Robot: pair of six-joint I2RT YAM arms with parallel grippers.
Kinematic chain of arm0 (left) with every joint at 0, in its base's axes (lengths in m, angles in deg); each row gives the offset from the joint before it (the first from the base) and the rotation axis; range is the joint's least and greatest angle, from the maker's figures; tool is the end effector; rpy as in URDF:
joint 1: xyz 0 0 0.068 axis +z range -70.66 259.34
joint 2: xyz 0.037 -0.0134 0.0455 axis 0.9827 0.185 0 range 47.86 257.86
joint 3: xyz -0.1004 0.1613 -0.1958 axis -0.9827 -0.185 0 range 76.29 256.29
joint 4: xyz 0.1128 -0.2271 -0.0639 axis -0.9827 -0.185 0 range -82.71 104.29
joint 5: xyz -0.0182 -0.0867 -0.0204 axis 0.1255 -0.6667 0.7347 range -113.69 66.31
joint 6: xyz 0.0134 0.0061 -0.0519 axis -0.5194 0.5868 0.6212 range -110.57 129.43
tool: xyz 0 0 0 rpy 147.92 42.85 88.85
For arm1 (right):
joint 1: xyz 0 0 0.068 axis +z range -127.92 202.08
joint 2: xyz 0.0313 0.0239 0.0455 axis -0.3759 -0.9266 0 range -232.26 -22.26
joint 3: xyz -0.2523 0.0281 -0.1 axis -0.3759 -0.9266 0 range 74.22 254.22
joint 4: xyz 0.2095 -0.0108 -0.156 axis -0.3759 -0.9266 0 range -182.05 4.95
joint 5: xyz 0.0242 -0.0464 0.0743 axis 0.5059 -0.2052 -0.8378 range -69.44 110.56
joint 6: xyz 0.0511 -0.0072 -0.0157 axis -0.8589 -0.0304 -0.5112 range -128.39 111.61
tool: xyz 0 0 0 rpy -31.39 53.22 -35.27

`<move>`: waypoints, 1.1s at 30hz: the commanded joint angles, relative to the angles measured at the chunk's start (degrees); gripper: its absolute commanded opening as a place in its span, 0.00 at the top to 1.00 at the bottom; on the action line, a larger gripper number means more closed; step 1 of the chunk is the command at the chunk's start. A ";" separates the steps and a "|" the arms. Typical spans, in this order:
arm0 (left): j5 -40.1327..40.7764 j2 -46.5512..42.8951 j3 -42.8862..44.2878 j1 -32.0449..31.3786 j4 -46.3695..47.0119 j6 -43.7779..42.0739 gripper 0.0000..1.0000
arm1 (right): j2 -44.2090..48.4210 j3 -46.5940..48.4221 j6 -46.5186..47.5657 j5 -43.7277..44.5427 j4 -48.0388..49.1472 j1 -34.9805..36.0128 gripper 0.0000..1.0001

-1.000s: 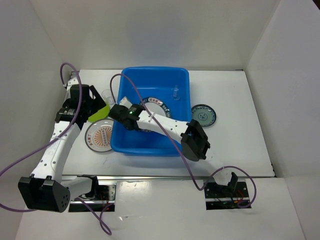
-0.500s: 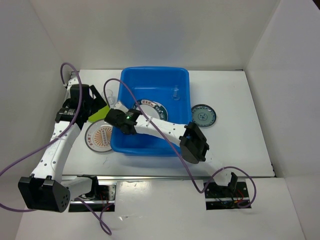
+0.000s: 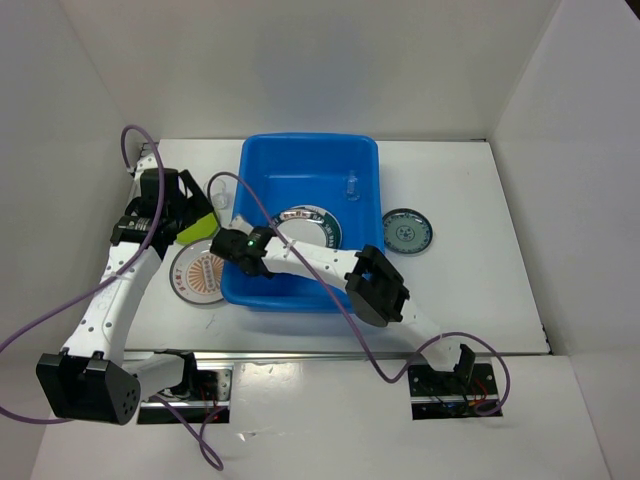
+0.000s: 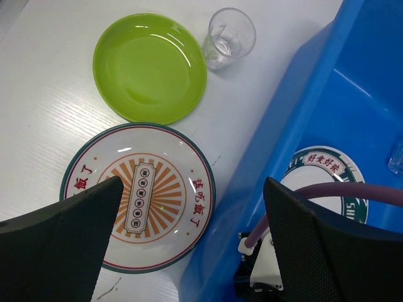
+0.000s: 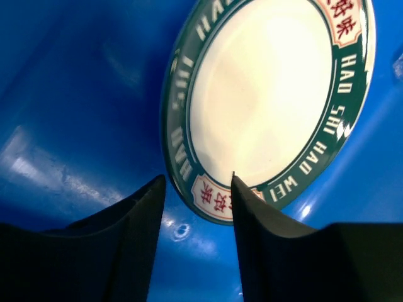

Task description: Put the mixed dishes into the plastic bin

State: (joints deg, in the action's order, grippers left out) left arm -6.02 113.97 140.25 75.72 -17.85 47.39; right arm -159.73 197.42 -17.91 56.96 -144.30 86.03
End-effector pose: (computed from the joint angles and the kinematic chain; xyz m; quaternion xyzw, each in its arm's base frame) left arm 0.2495 -0.0050 0.3448 -0.3265 0.8135 -0.0369 0.4798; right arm 0.2368 0.4362 0.1912 -0.3901 0.8566 -0.1663 0.2940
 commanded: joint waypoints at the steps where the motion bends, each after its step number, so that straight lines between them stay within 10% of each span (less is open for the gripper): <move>1: -0.53 -0.89 -0.24 0.10 1.47 0.28 0.01 | 0.27 1.08 -0.94 1.82 1.50 -0.49 0.46; 13: 0.26 0.16 -0.16 0.10 2.52 -3.22 0.01 | 13.87 4.43 0.91 -13.01 -0.35 -2.51 0.25; 26: 9.49 0.43 2.31 7.22 -10.03 5.73 0.01 | 48.95 -24.30 -5.68 -20.49 13.45 -13.21 0.21; 33: -6.32 3.16 -5.03 12.14 -15.15 9.85 0.01 | 55.29 -34.32 -6.21 -19.88 15.30 -15.16 0.21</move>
State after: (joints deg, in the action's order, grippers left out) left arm -5.10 117.09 139.99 86.01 -29.55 53.25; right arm -106.42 166.29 -22.69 37.29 -131.77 70.46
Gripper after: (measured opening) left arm 0.990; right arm 0.787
